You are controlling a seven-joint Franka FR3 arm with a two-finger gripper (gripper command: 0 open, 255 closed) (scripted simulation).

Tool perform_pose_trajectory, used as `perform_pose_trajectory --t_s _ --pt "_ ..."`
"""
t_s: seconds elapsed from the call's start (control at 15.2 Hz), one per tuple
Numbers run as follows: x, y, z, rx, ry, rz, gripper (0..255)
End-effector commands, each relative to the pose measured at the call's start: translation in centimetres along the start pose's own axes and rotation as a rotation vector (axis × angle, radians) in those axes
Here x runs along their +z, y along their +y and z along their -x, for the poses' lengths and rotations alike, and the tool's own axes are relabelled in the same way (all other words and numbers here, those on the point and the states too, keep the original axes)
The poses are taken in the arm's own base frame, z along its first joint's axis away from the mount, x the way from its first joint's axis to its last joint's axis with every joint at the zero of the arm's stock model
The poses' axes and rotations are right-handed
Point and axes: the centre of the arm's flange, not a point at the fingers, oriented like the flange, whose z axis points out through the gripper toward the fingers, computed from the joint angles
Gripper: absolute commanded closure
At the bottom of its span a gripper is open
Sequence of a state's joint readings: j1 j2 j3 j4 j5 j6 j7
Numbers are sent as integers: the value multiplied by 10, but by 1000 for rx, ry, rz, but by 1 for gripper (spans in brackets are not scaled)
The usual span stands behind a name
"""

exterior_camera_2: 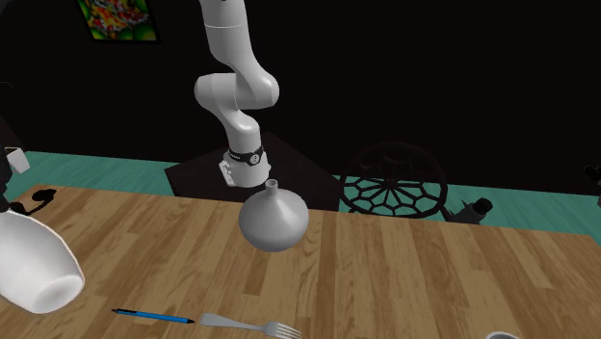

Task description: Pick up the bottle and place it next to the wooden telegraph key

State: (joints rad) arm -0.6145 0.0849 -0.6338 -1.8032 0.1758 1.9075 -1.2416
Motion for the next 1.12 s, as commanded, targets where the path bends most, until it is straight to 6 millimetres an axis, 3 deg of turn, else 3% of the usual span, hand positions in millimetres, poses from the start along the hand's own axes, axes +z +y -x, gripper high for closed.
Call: perform_pose_trajectory --t_s 0.0,0.73,1.06 --pt "10 -1 2 0 1 1 255" --pt "67 -1 9 0 1 1 255" --pt "70 -1 9 0 1 1 255"
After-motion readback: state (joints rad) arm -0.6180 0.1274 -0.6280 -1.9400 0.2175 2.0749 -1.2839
